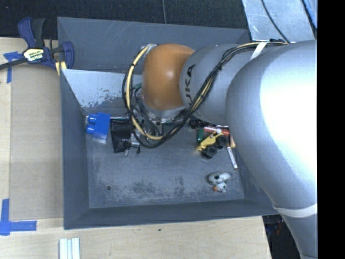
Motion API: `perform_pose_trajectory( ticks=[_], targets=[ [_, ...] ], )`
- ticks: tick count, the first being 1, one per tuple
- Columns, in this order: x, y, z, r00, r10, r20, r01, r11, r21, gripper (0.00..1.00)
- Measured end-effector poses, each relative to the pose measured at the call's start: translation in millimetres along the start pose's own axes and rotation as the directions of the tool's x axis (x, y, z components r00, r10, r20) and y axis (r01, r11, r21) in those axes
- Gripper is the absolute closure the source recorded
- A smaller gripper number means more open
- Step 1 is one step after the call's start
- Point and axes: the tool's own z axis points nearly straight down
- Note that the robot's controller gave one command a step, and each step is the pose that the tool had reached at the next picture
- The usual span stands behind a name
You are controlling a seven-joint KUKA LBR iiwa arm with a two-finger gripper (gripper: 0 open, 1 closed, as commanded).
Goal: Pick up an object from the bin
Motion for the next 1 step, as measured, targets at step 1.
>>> perform_pose_trajectory(
  ticks=[1],
  targets=[
    [23.3,10.7,-3.1,0.993,0.116,0.010,-0.116,0.993,-0.001,1.00]
  ],
)
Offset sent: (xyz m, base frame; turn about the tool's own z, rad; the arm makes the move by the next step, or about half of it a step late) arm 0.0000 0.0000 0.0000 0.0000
